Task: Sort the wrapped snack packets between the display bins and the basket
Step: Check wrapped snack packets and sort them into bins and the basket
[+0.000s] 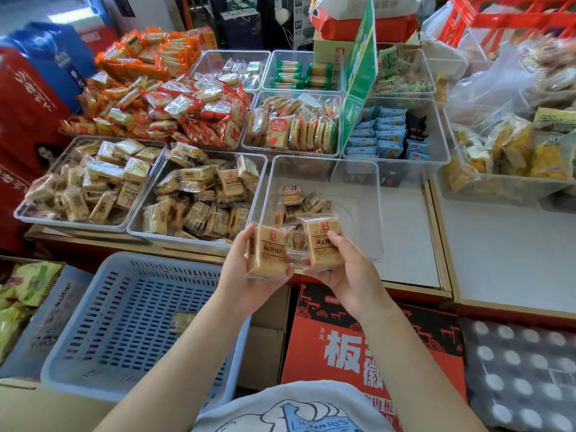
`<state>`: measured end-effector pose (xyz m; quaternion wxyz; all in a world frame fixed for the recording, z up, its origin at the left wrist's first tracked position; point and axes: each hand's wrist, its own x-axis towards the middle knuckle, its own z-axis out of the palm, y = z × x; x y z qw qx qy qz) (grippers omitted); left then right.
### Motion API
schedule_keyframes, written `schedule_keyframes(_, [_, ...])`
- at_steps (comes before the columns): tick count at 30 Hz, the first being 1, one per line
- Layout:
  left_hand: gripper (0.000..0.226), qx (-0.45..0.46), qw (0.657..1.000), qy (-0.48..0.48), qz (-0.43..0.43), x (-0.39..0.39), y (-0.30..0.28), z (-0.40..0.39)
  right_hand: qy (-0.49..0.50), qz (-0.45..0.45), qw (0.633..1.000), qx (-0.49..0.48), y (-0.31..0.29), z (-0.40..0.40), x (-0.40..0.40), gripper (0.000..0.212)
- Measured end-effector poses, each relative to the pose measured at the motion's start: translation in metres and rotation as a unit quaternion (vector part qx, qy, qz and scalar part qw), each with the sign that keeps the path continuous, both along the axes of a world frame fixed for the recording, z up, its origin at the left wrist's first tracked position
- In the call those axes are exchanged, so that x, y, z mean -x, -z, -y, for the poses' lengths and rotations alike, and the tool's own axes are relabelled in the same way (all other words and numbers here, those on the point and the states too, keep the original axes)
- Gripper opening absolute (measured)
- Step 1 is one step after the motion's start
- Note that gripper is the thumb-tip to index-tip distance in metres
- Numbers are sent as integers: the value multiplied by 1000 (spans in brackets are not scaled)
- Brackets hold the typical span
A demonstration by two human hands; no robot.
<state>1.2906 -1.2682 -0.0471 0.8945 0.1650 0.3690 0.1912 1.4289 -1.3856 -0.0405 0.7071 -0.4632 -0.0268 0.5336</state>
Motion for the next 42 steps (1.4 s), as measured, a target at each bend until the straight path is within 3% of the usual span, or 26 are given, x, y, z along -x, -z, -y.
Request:
schedule_keyframes(3, [56,5,1000,29,-2,-1,8,-7,4,15,1000,1,3,-1,-6,35])
schedule_keyframes(8, [61,-79,989,110,-60,-7,22,-18,20,1,999,26,17,-9,-14,31])
schedule_keyframes(12, [37,-151,968,129,-153,-27,35,-37,18,4,996,87,39,-19,-29,29])
schedule_keyframes(14, [29,-211,941,141,-226,-43,40,-51,16,27,992,121,45,-28,-42,25])
schedule_keyframes(16, [31,-307,889,158,-302,-61,47,-69,12,76,983,168,52,-42,-59,18])
schedule_keyframes(19, [49,-418,814,178,-361,-86,63,-92,-11,169,954,249,70,-67,-83,29])
schedule_keyframes(22, [53,-460,761,227,-398,-105,82,-104,-39,207,930,303,91,-89,-98,36])
schedule_keyframes(26, [46,-461,754,238,-402,-115,101,-112,-71,203,920,327,119,-108,-105,42])
schedule_keyframes(32, [53,-503,701,265,-431,-128,118,-116,-64,185,913,357,144,-105,-112,29])
schedule_keyframes(36, [34,-498,700,261,-440,-135,125,-118,-59,209,900,377,147,-97,-116,26])
schedule_keyframes(39, [34,-539,661,294,-432,-135,123,-119,-79,228,891,384,148,-98,-117,19])
schedule_keyframes(42, [34,-621,628,288,-370,-118,110,-118,-114,273,871,393,140,-102,-117,23])
